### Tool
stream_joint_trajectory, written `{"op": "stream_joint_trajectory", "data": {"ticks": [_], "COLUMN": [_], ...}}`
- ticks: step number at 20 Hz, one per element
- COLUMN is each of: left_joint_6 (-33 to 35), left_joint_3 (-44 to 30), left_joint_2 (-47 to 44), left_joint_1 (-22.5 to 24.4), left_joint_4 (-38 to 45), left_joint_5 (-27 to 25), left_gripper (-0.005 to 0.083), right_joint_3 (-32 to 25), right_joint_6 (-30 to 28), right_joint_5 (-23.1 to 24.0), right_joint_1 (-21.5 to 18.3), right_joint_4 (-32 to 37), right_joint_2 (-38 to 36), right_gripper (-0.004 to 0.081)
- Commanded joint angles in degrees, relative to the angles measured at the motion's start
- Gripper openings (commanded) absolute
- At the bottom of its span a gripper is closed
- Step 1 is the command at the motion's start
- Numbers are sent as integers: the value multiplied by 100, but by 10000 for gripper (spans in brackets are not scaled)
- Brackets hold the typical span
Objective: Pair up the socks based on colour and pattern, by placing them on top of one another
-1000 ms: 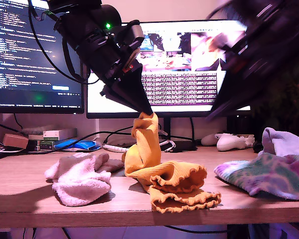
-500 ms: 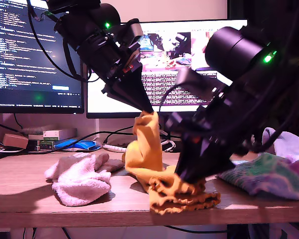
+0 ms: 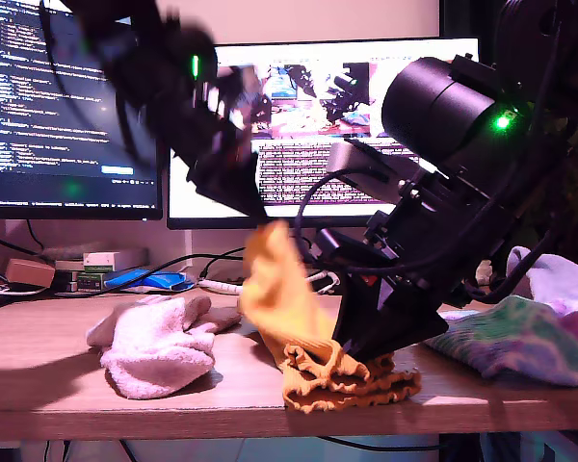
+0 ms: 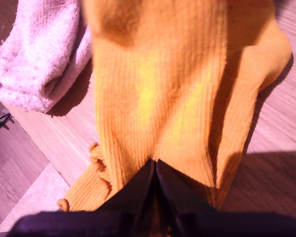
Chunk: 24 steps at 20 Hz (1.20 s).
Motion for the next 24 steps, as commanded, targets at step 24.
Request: {"op": "stream_joint_trajectory", "data": {"ticks": [24], "left_joint_6": [319], "left_joint_3": [-76], "left_joint_2": [151], "left_joint_1": [173], "left_joint_4": [238], "left_joint_5": [-407], "left_gripper": [147], "right_joint_3": [-70], "right_joint_6": [748], "right_joint_5": [321], "right_joint_1": [55], "right_joint_4": [162], "right_joint_2": [234], "right_gripper": [-13]}}
